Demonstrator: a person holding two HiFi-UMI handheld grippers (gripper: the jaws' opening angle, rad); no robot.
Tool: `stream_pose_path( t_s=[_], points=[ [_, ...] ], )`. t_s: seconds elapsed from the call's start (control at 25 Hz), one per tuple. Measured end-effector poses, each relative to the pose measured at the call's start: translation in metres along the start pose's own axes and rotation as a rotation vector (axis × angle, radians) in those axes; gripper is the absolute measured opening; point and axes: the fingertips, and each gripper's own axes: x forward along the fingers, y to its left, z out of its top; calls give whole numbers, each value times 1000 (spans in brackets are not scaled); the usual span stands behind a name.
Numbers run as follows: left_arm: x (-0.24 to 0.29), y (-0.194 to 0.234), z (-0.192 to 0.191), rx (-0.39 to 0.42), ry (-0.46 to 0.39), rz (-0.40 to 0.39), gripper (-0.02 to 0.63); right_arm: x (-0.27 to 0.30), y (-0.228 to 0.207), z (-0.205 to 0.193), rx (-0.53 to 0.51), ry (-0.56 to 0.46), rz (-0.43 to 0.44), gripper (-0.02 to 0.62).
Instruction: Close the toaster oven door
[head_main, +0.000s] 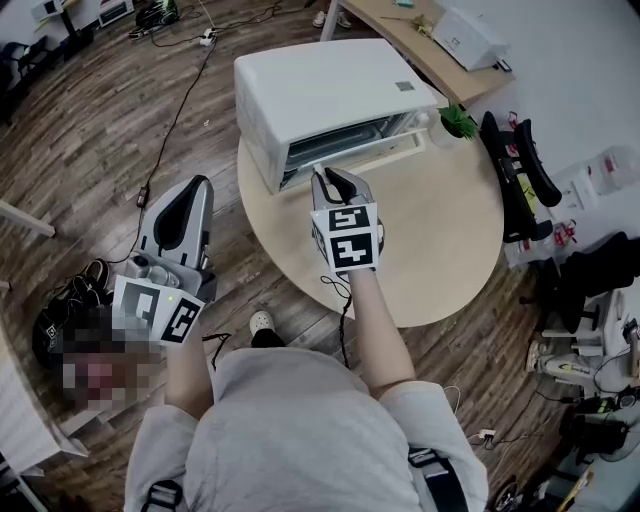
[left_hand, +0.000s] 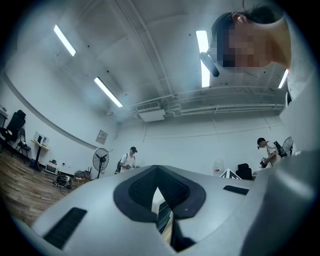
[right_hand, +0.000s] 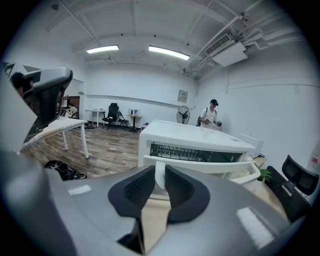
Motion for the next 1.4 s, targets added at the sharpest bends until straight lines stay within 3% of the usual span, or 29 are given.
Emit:
stream_pose_path(
  t_s=[1.4],
  points=[
    [-23, 30, 10, 16, -9, 67, 6, 35, 1, 32, -20, -18, -15, 72]
  ],
)
